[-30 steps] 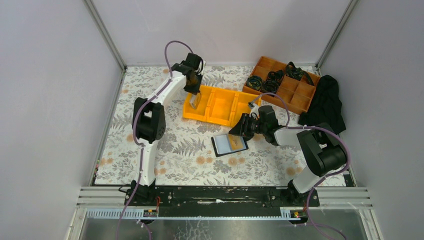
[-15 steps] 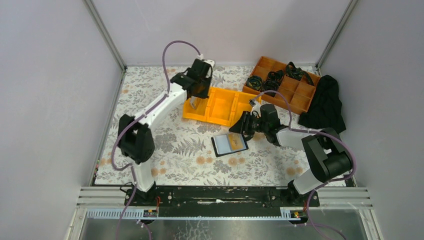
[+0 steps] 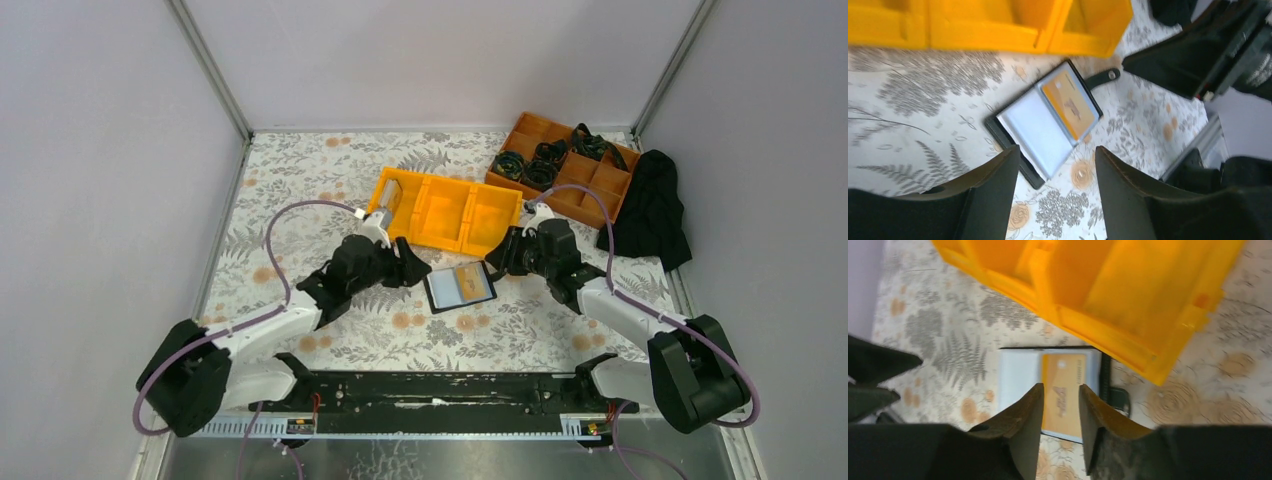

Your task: Take the credit cards out of the card holder

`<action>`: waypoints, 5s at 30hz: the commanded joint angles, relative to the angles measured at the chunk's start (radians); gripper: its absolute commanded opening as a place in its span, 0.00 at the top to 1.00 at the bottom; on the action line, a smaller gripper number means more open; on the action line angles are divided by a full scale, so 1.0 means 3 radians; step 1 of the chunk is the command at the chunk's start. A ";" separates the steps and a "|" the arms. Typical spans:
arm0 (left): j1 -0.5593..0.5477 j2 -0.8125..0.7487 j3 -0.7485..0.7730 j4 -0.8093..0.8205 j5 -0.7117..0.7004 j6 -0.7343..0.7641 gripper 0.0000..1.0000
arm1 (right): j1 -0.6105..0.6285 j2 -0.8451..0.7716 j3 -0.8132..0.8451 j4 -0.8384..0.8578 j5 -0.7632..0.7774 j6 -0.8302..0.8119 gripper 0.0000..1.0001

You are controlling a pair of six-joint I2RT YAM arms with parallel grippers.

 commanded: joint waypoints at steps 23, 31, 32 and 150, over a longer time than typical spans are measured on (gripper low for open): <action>-0.0178 0.1917 -0.0451 0.2742 0.0831 -0.1388 0.61 | -0.0008 0.0135 -0.0328 -0.0315 0.0179 -0.0084 1.00; -0.0229 0.2030 -0.0342 0.2232 0.0616 -0.1223 0.61 | 0.0063 -0.0149 -0.0509 -0.0323 0.0098 -0.0092 1.00; -0.0228 0.2066 -0.0325 0.2227 0.0601 -0.1223 0.62 | 0.0075 -0.0149 -0.0522 -0.0305 0.0090 -0.0088 1.00; -0.0230 0.3168 0.0398 0.3637 0.1311 -0.1902 0.54 | 0.0328 0.0908 -0.0237 0.0191 -0.0022 0.0036 1.00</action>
